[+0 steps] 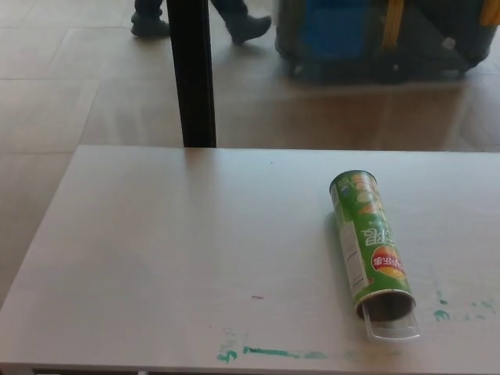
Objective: Use the finger on the right hand of the robot to pull out the chips tray kept inside a container in the middle of the desk
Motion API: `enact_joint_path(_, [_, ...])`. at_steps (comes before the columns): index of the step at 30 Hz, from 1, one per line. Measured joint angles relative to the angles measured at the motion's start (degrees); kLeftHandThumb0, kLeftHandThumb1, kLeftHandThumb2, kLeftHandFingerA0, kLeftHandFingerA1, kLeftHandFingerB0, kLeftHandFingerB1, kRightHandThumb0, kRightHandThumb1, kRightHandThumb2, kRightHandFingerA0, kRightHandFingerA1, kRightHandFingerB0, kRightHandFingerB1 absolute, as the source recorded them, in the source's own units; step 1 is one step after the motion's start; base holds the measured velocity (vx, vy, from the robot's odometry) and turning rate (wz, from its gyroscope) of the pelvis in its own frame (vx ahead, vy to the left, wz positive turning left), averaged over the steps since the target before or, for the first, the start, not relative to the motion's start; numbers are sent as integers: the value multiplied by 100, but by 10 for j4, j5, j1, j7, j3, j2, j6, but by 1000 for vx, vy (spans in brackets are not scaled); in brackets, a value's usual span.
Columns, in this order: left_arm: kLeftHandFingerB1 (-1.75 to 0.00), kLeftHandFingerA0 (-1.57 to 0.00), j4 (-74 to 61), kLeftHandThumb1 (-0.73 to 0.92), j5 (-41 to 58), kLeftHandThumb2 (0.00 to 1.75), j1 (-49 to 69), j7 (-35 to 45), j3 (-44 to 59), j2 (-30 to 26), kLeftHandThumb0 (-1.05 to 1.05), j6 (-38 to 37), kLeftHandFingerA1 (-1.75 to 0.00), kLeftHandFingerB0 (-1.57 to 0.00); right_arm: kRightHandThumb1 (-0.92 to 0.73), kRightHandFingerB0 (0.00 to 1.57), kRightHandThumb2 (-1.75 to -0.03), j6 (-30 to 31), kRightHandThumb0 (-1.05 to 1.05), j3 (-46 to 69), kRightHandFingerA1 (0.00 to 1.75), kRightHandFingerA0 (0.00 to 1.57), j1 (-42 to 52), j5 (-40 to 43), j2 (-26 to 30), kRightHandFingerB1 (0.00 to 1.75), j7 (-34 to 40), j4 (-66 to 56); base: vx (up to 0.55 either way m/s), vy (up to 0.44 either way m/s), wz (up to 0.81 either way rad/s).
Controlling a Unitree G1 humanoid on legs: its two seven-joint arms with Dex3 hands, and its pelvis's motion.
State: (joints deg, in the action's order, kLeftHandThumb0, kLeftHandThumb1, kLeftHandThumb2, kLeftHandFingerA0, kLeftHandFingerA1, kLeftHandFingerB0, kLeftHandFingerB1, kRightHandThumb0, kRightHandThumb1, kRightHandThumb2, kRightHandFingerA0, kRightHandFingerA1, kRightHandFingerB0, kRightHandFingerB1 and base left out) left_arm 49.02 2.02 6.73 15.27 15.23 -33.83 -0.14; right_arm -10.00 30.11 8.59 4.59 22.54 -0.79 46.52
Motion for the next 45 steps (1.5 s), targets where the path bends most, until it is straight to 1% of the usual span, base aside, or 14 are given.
enact_joint_path(8, [-59,-58,0,64,8,59,-4,19,0,0,-21,-2,-70,-52,-58,36,-58,-13,-42,62,87,95,-20,51,0,37,-8,-147,0,0,0])
enact_joint_path(9, [-59,-58,-1,65,9,59,-4,19,0,0,-21,-2,-69,-52,-46,32,-78,-14,-49,63,89,96,-23,53,0,46,-8,-165,0,0,0])
enact_joint_path(10, [-59,-58,-1,65,9,59,-4,20,0,0,-21,-2,-69,-52,-46,32,-78,-14,-49,63,89,96,-25,54,0,46,-8,-182,0,0,0])
enact_joint_path(12, [-59,-60,-3,66,10,58,-4,20,0,0,-22,-2,-70,-53,-52,39,-56,-15,-50,62,87,104,-31,57,0,36,-8,-218,0,0,0])
enact_joint_path(15, [-59,-60,-6,65,11,58,-4,21,0,0,-22,-2,-70,-54,-52,35,-56,-22,-46,58,92,100,-39,57,0,35,-8,-273,0,0,0])
enact_joint_path(28, [-61,-61,-10,63,13,59,-4,23,-1,0,-19,-2,-72,-54,-58,29,-57,-36,-33,-25,99,92,-35,-30,0,30,0,-487,0,0,0])
enact_joint_path(30, [-60,-60,-10,63,13,60,-4,24,-1,0,-21,-2,-71,-54,-46,23,-75,-36,-42,-46,94,92,-34,-49,0,42,0,-510,0,0,0])
enact_joint_path(32, [-60,-60,-10,64,13,59,-4,24,-1,0,-21,-2,-71,-54,-46,23,-74,-37,-42,-63,94,92,-34,-65,0,42,1,-522,0,0,0])
enact_joint_path(33, [-59,-60,-10,64,13,59,-4,24,-1,0,-22,-2,-70,-54,-57,29,-57,-37,-35,-71,94,93,-34,-72,0,31,1,-527,0,0,0])
enact_joint_path(39, [-61,-60,-11,63,13,61,-3,24,-1,0,-22,-2,-71,-54,-58,29,-58,-37,-33,-126,90,94,-33,-120,1,30,2,-548,0,0,0])
enact_joint_path(40, [-60,-59,-11,63,13,60,-3,24,-1,0,-22,-2,-70,-54,-47,23,-75,-37,-40,-135,96,93,-32,-128,3,42,2,-550,0,0,0])
enact_joint_path(42, [-59,-59,-11,65,13,59,-3,24,-1,0,-21,-2,-70,-53,-60,29,-58,-38,-34,-149,96,92,-32,-140,4,31,2,-551,0,0,0])
enact_joint_path(43, [-60,-59,-11,65,13,59,-3,24,-1,0,-21,-2,-70,-54,-47,23,-76,-39,-41,-159,96,92,-32,-148,5,43,2,-551,0,0,0])
enact_joint_path(45, [-60,-59,-11,65,13,59,-3,24,-1,0,-21,-2,-70,-54,-47,23,-76,-39,-41,-179,96,92,-32,-164,8,43,2,-551,0,0,0])
